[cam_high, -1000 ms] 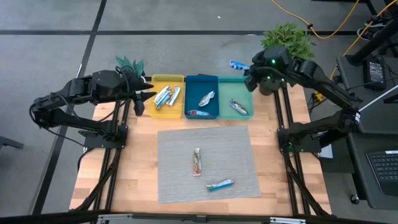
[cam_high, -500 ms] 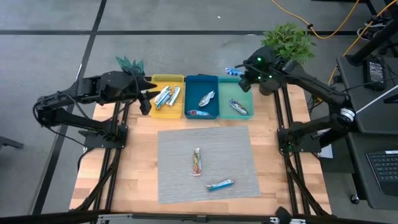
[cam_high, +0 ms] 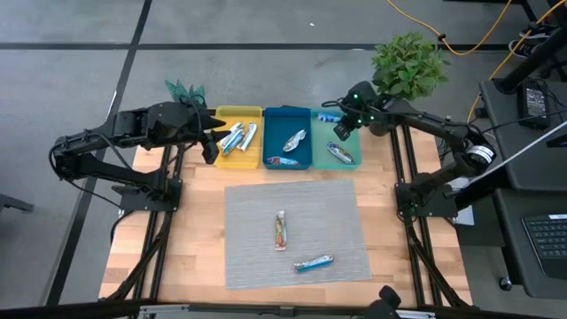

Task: Pick and place Granola Bars by type
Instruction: Put the violet granola bar into the green bin

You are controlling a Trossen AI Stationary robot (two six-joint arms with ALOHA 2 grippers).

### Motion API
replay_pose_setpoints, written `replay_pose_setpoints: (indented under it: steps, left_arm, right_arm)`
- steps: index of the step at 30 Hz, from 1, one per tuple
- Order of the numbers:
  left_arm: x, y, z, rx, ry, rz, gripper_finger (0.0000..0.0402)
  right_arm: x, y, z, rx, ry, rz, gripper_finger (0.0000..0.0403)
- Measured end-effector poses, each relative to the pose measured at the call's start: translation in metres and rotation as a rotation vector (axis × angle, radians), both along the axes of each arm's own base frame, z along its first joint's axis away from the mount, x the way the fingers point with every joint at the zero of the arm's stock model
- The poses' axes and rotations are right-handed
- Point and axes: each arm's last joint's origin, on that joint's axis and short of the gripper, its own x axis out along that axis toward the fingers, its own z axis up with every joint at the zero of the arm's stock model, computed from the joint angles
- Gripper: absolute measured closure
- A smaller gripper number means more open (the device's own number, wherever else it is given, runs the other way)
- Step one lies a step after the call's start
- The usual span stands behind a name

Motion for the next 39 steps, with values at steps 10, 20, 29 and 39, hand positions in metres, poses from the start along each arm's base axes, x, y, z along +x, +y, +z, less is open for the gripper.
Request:
replay_pose_setpoints:
  steps: [10,20,29,39]
  left_arm:
    - [0.000,0.000,0.000,-0.010,-0.007,0.008,0.0258]
    - [0.000,0.000,0.000,-0.022,-0.014,0.014,0.0258]
    - [0.000,0.000,0.000,-0.022,-0.014,0.016,0.0258]
    - [0.001,0.000,-0.001,-0.024,-0.011,0.018,0.0258]
  right_arm:
    - [0.004,-0.010,-0.039,0.074,0.073,-0.016,0.0358]
    - [-0.004,-0.027,-0.065,0.145,0.133,-0.075,0.0358]
    - [-0.007,-0.033,-0.077,0.212,0.129,-0.073,0.0357]
    - [-0.007,-0.034,-0.081,0.222,0.125,-0.055,0.0345]
